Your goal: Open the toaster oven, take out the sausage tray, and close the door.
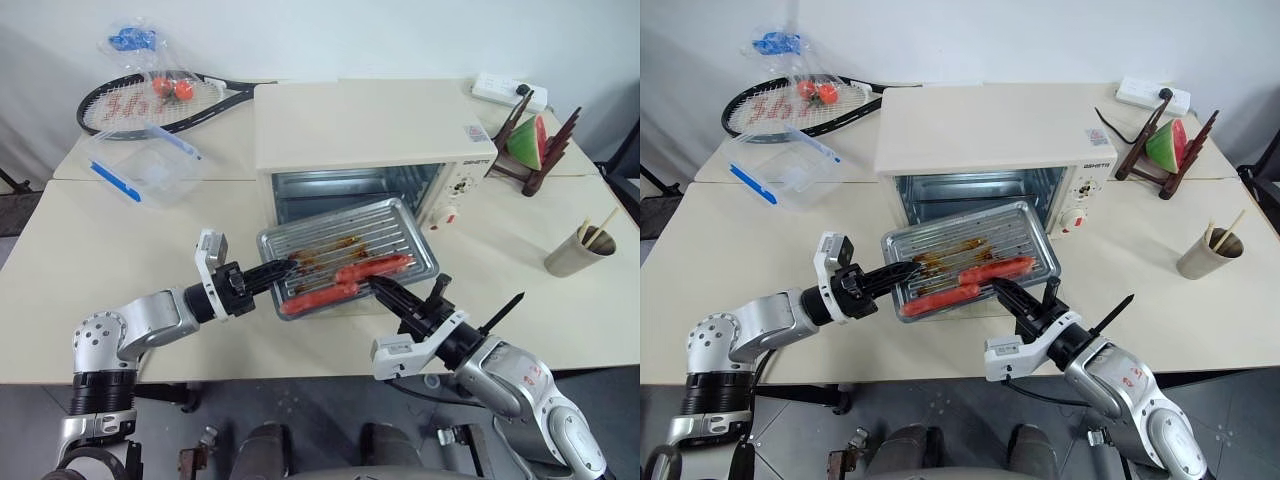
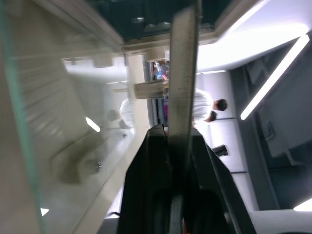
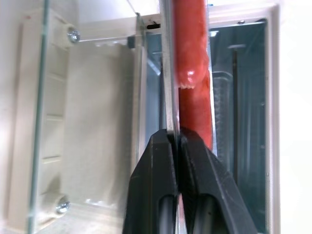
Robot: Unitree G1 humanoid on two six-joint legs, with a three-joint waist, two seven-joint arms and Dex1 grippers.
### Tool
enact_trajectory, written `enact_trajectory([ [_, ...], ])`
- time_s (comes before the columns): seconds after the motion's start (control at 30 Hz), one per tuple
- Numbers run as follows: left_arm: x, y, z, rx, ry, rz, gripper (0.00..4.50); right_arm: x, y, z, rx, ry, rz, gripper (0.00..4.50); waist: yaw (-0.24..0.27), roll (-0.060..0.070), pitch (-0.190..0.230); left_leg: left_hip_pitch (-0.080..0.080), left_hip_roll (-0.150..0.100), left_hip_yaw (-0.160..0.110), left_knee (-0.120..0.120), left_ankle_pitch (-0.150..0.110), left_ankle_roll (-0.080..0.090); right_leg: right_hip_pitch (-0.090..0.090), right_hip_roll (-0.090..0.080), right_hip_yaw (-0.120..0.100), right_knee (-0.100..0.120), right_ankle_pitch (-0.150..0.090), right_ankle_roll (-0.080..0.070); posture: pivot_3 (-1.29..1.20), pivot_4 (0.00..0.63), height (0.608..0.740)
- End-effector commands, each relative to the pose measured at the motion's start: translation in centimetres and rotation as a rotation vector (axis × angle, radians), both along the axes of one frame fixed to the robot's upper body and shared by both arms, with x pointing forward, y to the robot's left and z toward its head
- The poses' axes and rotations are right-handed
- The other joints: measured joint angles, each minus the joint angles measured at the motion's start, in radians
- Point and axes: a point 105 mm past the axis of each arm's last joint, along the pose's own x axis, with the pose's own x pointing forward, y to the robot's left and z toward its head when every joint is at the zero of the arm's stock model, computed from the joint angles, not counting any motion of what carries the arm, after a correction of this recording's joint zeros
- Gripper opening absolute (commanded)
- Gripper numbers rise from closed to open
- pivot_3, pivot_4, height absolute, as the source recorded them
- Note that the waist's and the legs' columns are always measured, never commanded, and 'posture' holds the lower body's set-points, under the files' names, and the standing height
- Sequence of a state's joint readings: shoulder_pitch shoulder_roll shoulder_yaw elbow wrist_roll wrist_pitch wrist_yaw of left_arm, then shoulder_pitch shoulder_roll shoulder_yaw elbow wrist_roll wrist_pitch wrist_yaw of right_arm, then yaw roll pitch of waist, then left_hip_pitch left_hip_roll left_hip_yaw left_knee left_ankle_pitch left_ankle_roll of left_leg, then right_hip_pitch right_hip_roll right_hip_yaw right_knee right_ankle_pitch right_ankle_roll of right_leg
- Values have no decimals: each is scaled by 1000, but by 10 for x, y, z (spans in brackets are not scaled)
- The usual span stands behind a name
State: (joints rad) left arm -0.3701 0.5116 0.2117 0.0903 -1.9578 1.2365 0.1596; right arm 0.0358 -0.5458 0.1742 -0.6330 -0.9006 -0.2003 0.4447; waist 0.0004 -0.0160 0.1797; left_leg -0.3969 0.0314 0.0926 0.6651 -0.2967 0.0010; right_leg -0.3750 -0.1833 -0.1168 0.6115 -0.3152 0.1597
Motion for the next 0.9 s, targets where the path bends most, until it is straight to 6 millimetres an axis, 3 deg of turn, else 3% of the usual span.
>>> enact_trajectory([
  [0.03, 1, -1, 9, -23, -28, 14, 44, -13, 9, 22, 86, -46, 73, 0, 0, 0, 0, 0, 0, 0, 0, 0, 0, 0, 0, 0, 0, 0, 0, 0, 150, 740],
  [0.13, -1, -1, 6, -5, -22, 24, 44, -15, 11, 20, 64, -33, 98, 0, 0, 0, 0, 0, 0, 0, 0, 0, 0, 0, 0, 0, 0, 0, 0, 0, 150, 740],
  [0.43, 1, 1, 3, 14, -4, 65, 0, -30, 18, 1, -22, 134, 296, 2729, 2, 0, 0, 0, 0, 0, 0, 0, 0, 1, 0, 0, -1, 0, 0, 0, 150, 740],
  [0.6, -1, 5, 4, 22, -14, 59, 0, -42, 3, -13, -59, 349, 403, 4404, 2, 0, 0, 1, 0, 0, 0, 0, 0, 1, 0, 0, -1, 0, 0, 0, 150, 740],
  [0.9, -28, 34, -3, 54, -15, -15, 0, -22, -21, 16, 99, 570, 346, 4482, -1, -1, 0, 4, 1, 0, -2, 0, 1, 1, 1, 3, -1, 0, 0, 0, 150, 740],
])
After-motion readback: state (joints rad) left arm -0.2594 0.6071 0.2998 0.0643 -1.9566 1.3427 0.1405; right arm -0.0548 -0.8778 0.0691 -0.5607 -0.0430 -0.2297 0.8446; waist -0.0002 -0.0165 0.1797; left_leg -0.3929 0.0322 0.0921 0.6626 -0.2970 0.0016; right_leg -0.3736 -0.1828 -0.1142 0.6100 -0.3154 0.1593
